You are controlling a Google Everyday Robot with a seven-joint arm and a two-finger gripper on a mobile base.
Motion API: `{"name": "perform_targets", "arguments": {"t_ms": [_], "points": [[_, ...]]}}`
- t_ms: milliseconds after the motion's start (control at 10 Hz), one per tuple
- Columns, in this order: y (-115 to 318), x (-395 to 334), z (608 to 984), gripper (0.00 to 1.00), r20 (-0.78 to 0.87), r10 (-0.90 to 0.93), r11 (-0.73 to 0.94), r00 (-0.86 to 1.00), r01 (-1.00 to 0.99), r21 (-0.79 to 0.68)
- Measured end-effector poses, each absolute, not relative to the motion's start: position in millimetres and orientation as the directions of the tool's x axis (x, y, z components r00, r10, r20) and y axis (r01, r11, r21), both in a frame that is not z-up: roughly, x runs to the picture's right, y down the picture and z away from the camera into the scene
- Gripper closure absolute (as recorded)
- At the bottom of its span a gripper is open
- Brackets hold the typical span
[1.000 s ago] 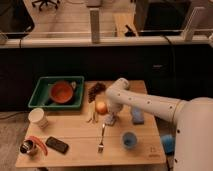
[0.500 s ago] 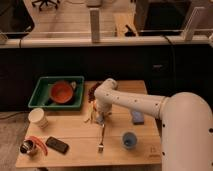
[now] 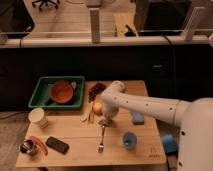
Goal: Wipe table surface with towel
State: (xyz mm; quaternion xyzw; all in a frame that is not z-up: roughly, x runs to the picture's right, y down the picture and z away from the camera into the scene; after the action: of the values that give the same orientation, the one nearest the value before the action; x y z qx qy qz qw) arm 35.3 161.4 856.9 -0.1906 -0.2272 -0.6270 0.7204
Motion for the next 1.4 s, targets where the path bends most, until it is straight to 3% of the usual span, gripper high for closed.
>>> {"name": "perform_targets", "arguments": {"t_ms": [300,600,1000,1400], "points": [[156.5,84.7,841.6,1.0,0.527,-0.826,0.199,0.201,0.978,-0.061],[135.1,104.4,862.1,1.0,0.472,-0.845,0.244,0.253,0.966,-0.082],[122.7,62.5,887.1,1.0,0.45,-0.873,0.21,0.186,0.978,0.003],[149.5,-4.4,893.9,1.0,0.516,-0.856,0.122,0.045,0.986,0.117]]}}
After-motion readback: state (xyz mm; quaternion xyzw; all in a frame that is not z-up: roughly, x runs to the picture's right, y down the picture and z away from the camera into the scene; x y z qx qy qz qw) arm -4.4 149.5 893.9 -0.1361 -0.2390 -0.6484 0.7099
